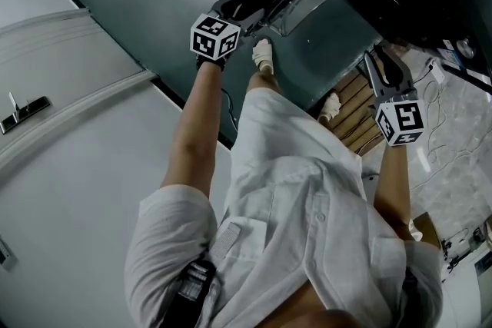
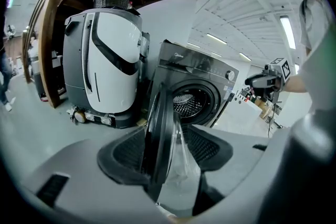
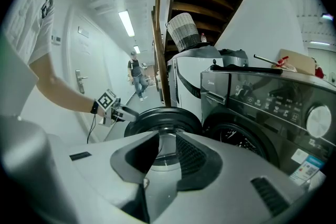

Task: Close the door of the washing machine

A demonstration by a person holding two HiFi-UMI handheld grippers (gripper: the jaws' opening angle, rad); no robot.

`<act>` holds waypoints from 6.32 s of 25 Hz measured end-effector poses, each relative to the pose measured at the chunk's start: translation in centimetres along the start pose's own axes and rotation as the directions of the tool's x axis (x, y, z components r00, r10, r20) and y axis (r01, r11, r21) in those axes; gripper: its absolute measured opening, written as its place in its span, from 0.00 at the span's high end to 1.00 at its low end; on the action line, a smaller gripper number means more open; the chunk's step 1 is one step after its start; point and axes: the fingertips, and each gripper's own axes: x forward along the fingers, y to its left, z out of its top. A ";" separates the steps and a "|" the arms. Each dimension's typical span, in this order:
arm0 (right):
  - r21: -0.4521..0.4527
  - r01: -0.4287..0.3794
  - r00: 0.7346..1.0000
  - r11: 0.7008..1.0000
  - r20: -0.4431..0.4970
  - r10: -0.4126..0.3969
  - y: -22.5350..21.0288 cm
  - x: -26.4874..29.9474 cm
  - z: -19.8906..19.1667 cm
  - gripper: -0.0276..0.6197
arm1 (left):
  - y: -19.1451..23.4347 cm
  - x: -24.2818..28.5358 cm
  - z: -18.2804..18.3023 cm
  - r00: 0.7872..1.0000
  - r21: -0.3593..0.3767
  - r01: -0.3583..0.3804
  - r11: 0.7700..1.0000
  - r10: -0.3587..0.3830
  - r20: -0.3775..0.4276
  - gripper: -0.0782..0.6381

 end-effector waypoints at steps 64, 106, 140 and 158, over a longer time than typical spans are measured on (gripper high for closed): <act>0.193 0.283 0.955 0.940 0.031 -0.294 -12.4 -21.7 -10.6 0.78 | -32.9 21.5 6.4 0.912 0.262 0.409 0.874 -0.379 -0.159 0.58; 0.250 0.356 0.930 0.901 -0.001 -0.367 -18.8 -25.0 -14.3 0.78 | -32.8 31.9 12.9 0.998 0.270 0.041 0.962 -0.028 -0.052 0.87; 0.201 0.371 0.923 0.906 0.024 -0.384 -15.6 -27.9 -12.4 0.78 | -33.6 28.0 14.2 0.998 0.210 0.059 0.976 -0.058 -0.014 0.87; 0.173 0.308 0.924 0.935 0.178 -0.338 -13.3 -29.9 -5.6 0.79 | -33.3 6.1 19.0 0.964 0.260 -0.069 0.963 -0.002 0.265 0.87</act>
